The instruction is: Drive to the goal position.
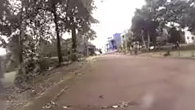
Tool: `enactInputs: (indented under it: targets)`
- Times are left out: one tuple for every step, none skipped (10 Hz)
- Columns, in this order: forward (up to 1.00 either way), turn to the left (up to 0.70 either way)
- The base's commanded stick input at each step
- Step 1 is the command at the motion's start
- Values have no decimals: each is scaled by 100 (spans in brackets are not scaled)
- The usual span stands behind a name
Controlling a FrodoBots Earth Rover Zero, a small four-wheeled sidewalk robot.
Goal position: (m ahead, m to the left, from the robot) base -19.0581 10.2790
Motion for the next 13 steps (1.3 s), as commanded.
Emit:
enactInputs:
  targets:
    - [0, 0]
    - [0, 0]
    - [0, 0]
    - [0, 0]
    - [0, 0]
    - [0, 0]
    - [0, 0]
    - [0, 0]
    - [0, -70]
    - [0, -70]
    - [0, -70]
    - [0, -70]
    - [0, -70]
